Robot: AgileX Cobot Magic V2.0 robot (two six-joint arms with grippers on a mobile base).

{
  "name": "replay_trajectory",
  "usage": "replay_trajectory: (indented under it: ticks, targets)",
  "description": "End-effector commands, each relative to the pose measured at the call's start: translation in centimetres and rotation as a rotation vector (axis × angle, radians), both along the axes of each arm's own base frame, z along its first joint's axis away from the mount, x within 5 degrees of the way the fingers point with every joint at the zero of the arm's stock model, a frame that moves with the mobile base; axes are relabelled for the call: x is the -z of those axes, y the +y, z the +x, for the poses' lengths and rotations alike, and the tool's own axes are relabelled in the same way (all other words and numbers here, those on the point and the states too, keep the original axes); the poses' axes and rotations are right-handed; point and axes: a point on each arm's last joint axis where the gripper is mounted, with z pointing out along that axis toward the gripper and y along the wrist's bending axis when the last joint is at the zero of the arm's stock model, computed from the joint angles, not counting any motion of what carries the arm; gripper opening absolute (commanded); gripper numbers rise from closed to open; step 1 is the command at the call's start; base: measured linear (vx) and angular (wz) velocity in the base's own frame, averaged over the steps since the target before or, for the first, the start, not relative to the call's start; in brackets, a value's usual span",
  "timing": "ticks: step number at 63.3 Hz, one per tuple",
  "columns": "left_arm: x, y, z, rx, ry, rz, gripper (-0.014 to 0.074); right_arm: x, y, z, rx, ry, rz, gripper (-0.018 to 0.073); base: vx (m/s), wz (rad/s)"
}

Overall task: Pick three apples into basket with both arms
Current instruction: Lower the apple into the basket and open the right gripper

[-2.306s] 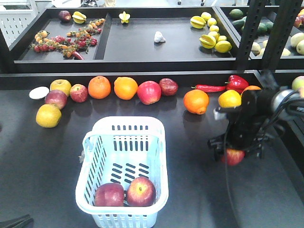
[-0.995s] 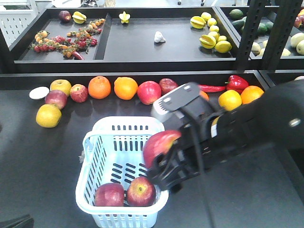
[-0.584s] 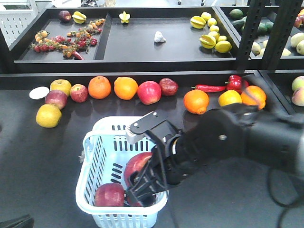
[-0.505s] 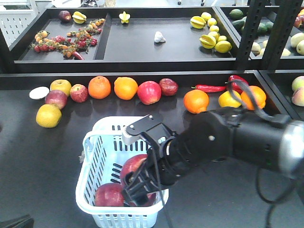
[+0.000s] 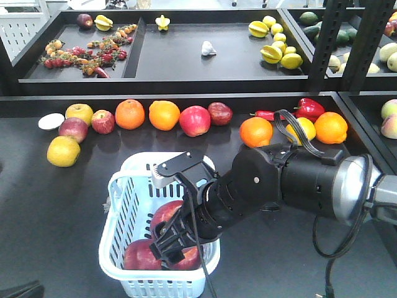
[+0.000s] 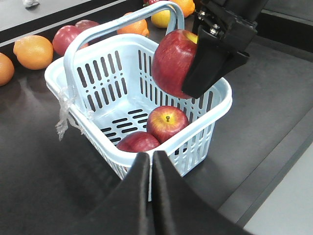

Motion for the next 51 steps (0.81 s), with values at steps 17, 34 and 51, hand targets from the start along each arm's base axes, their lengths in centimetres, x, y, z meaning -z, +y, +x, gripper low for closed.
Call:
replay_trajectory:
  ticks: [17,34,51]
  targets:
    - [-1.5,-0.1,0.3,-0.014,-0.063,-0.064,-0.0006,-2.8,0.2,0.4,0.017,-0.089,0.083,0.0666,0.0,0.0]
    - [-1.5,-0.1,0.3,-0.014,-0.063,-0.064,-0.0006,-4.1,-0.1,0.0,0.019,-0.112,0.107,0.0609,0.0,0.0]
    - [-1.5,-0.1,0.3,-0.014,-0.063,-0.064,-0.0006,-8.2,-1.5,-1.5,0.026,-0.193,0.182,0.0555,0.0,0.0]
